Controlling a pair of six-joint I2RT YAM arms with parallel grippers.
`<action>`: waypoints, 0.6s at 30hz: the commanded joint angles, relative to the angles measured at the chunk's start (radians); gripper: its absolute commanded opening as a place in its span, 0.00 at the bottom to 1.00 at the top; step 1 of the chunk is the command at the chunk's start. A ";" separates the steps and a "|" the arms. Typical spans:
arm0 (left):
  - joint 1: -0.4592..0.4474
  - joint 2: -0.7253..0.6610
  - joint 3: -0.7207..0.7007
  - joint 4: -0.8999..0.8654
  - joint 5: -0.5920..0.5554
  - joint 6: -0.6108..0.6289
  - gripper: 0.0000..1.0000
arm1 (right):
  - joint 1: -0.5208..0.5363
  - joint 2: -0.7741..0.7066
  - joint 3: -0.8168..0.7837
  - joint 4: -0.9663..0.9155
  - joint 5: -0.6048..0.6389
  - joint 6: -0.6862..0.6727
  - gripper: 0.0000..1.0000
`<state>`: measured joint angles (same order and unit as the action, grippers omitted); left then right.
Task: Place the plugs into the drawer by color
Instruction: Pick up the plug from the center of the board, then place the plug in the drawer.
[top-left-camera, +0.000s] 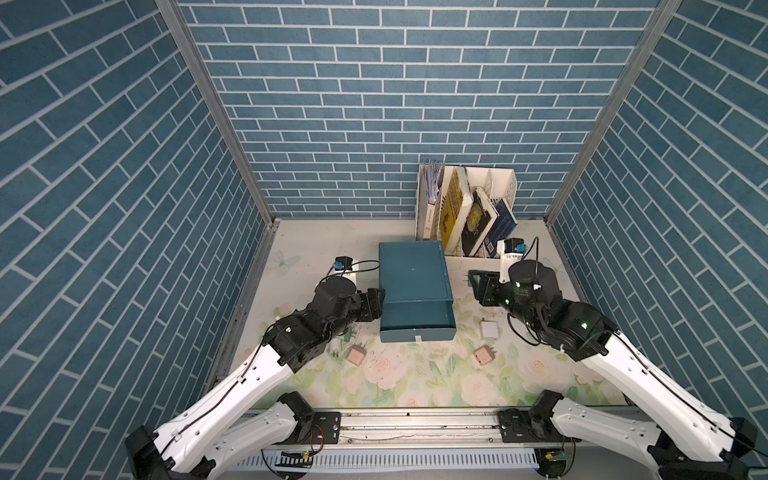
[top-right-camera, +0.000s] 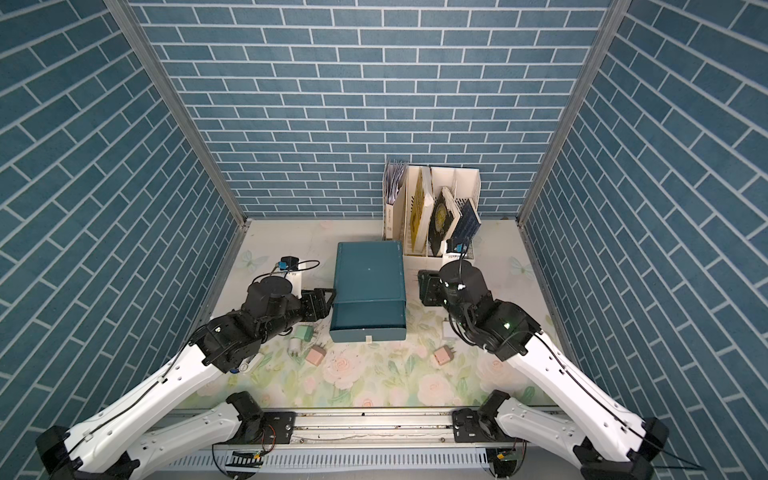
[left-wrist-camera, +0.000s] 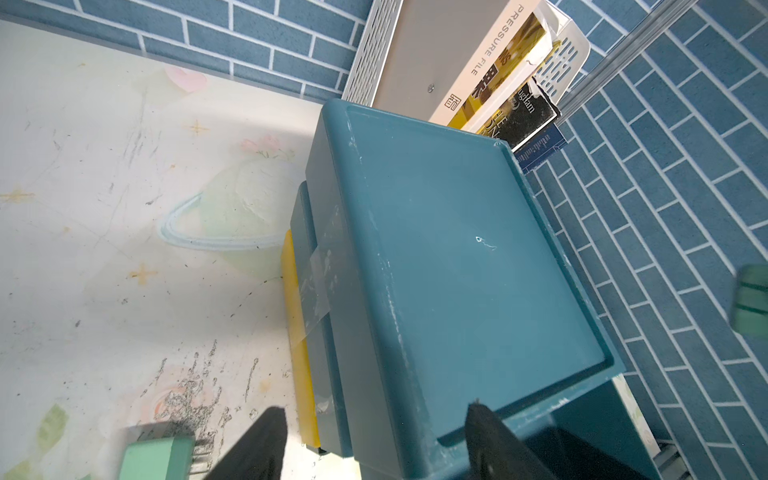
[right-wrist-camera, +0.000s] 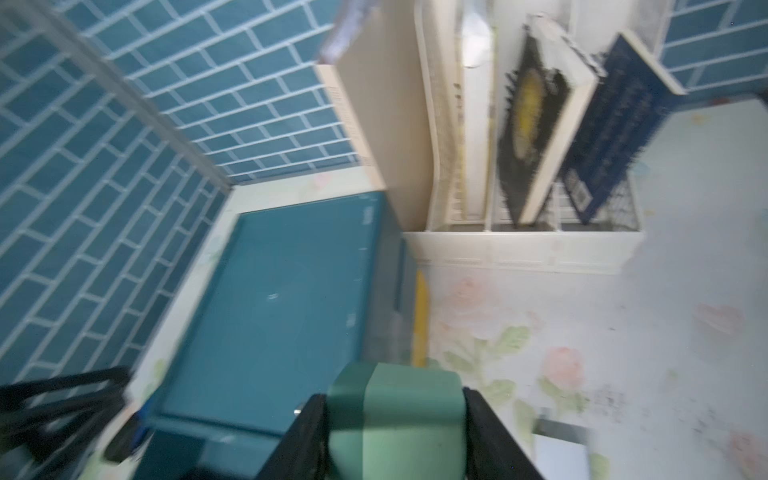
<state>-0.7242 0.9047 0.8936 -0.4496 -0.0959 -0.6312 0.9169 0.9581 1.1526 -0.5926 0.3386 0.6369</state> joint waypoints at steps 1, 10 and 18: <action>-0.001 -0.021 0.006 0.020 0.011 -0.002 0.73 | 0.195 0.038 0.034 -0.042 0.149 0.084 0.09; -0.001 -0.032 -0.005 0.006 0.013 -0.010 0.73 | 0.423 0.271 0.141 -0.081 0.307 0.161 0.11; -0.001 -0.049 -0.013 -0.014 0.022 0.010 0.74 | 0.422 0.298 0.080 -0.100 0.312 0.255 0.40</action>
<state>-0.7246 0.8673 0.8909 -0.4526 -0.0837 -0.6388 1.3373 1.2655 1.2510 -0.6685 0.6102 0.8249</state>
